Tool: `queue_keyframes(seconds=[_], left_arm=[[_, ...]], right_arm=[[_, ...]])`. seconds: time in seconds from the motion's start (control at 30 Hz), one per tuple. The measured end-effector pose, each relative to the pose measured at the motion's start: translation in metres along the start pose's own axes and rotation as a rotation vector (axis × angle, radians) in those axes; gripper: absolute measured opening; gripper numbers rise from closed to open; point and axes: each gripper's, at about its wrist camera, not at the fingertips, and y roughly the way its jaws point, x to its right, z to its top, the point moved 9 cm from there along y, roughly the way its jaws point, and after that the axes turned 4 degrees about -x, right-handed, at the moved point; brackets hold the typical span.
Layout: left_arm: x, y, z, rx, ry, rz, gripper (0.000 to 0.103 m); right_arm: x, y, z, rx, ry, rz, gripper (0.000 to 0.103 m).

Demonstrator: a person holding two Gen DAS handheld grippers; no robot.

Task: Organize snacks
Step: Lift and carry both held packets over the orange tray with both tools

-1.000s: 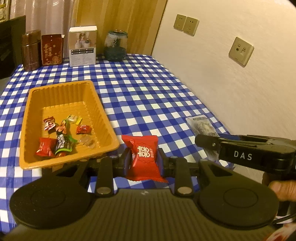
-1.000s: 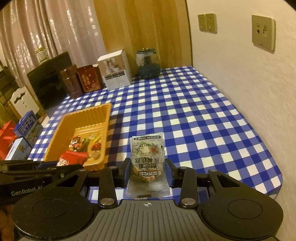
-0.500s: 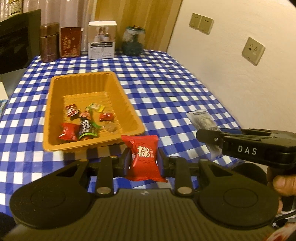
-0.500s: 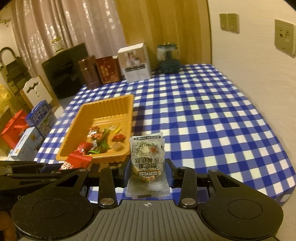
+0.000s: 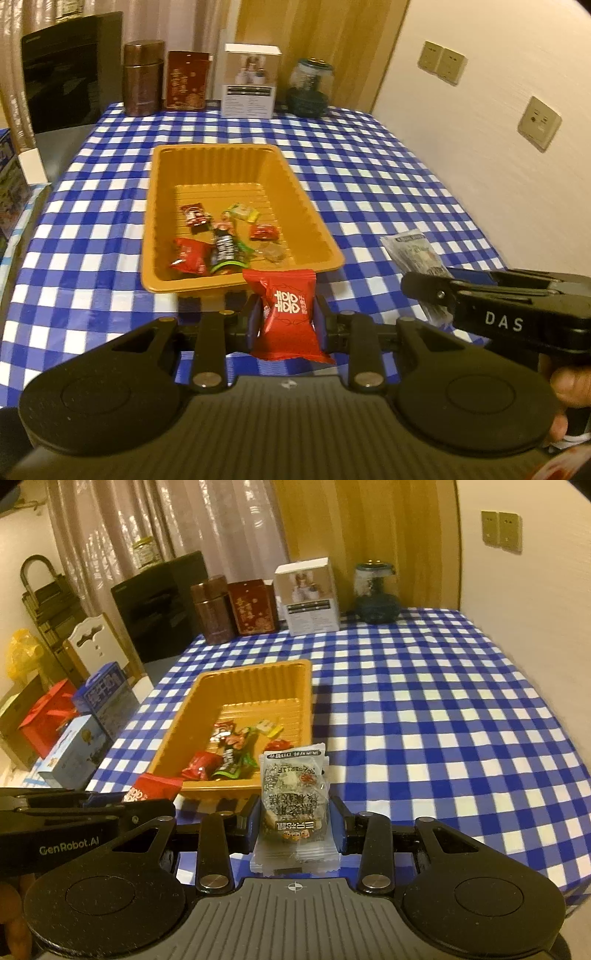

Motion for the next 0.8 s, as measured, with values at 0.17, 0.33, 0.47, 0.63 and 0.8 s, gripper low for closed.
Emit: queue_keyframes(seconds=[0.17,0.33,0.47,0.63,0.8], left_arm=[[-0.015,0.000,-0.001,0.000,-0.030,0.022,0.026],[-0.026,0.000,-0.001,-0.002,-0.052,0.036,0.026],[-0.032,0.002,-0.002,-0.004,-0.064,0.042,0.026],[-0.039,0.004,-0.003,-0.006,-0.077,0.052,0.026],[-0.044,0.006,-0.002,-0.010,-0.090,0.061,0.026]], right_arm=[[-0.010,0.007,0.000,-0.008,-0.011,0.013,0.039],[-0.018,0.014,0.000,-0.016,-0.021,0.025,0.039],[-0.023,0.020,0.001,-0.025,-0.027,0.034,0.039],[-0.028,0.027,0.002,-0.034,-0.030,0.044,0.039],[-0.031,0.035,0.002,-0.042,-0.033,0.054,0.039]])
